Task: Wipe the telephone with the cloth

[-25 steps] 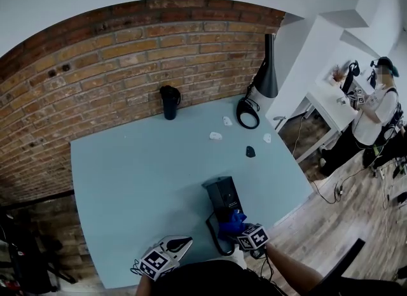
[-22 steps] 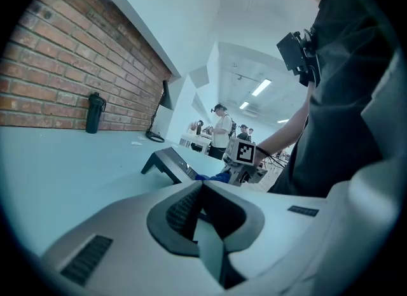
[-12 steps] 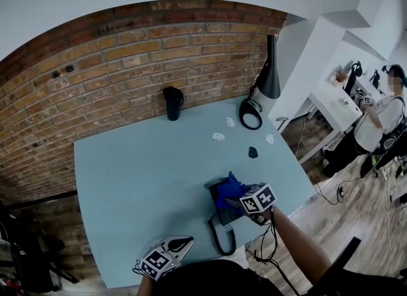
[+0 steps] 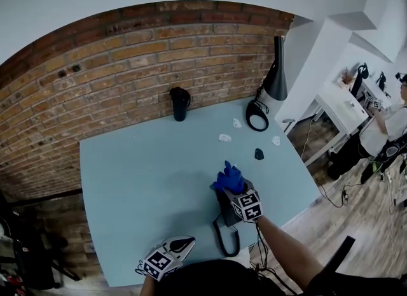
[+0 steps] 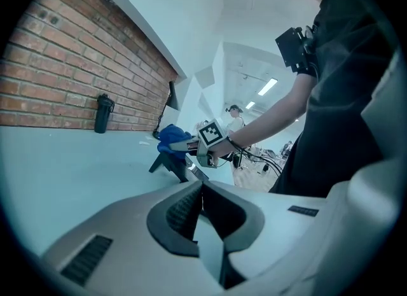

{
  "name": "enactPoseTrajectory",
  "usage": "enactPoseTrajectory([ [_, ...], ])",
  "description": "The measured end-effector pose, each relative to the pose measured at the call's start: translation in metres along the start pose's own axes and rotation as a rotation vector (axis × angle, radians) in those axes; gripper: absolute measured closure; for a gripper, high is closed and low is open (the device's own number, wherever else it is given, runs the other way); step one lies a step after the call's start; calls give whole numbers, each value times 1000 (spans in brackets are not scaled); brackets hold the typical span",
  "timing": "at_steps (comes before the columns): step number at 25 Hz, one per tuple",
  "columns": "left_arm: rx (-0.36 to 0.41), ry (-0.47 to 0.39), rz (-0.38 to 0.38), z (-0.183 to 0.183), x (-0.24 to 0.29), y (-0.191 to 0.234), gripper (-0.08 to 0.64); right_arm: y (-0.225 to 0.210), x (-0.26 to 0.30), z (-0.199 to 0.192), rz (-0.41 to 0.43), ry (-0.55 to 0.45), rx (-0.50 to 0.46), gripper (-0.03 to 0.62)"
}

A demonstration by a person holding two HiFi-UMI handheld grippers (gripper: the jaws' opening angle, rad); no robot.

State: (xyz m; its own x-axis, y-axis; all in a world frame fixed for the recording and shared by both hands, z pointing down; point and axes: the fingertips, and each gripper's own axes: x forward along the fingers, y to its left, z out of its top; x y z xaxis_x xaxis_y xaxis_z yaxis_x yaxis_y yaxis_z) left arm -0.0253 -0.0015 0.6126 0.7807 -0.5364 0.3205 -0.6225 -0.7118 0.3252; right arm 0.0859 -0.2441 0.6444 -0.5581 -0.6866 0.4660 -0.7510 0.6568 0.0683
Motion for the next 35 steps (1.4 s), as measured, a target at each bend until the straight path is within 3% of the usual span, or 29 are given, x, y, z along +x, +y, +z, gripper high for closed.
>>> enactPoseTrajectory([
  [9, 9, 37, -58, -4, 12, -8, 560, 6, -6, -5, 6, 27, 6, 362],
  [15, -4, 35, -47, -8, 8, -5, 560, 7, -13, -13, -25, 19, 60, 362],
  [35, -1, 36, -56, -9, 9, -6, 560, 29, -34, -41, -6, 62, 24, 362],
])
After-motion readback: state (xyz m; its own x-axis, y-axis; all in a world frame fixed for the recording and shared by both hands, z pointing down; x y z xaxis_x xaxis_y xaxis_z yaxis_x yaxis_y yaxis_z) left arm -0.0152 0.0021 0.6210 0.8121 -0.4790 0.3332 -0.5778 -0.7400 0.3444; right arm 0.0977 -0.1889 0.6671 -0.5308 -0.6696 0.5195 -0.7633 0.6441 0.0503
